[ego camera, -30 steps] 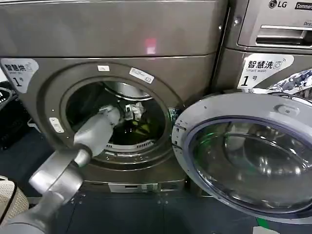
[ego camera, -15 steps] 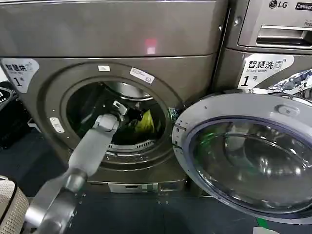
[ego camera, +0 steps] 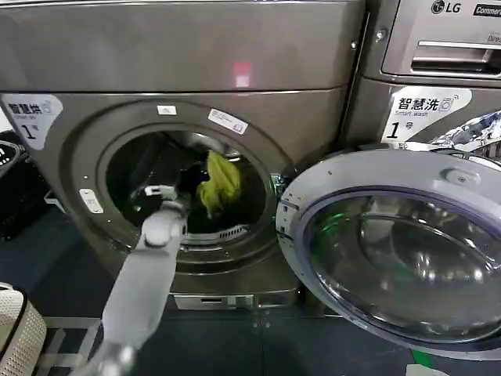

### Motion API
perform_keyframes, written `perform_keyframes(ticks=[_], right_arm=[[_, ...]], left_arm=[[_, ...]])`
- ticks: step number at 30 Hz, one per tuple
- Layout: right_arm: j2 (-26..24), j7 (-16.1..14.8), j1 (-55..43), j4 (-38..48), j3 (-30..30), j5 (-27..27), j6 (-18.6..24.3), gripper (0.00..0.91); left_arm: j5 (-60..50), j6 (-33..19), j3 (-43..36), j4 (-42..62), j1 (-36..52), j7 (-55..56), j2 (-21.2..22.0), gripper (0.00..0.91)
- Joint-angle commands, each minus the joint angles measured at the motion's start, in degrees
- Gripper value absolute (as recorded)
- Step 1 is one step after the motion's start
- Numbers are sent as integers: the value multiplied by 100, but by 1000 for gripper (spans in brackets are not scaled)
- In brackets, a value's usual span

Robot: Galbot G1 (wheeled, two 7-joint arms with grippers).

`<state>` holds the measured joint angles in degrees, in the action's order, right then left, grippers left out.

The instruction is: Grasp the clothes from the dryer.

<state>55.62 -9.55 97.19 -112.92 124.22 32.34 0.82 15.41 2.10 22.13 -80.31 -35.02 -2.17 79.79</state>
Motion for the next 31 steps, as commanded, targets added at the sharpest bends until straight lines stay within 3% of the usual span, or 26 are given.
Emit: perform_keyframes(ticks=[1, 31], right_arm=[[3, 27, 4, -19, 7, 89, 15, 907], [-58, -72, -33, -33, -3, 98, -58, 907]], left_arm=[[-249, -224, 328, -1396, -1155, 493, 125, 0], [-302, -104, 124, -488, -545, 331, 109, 0]])
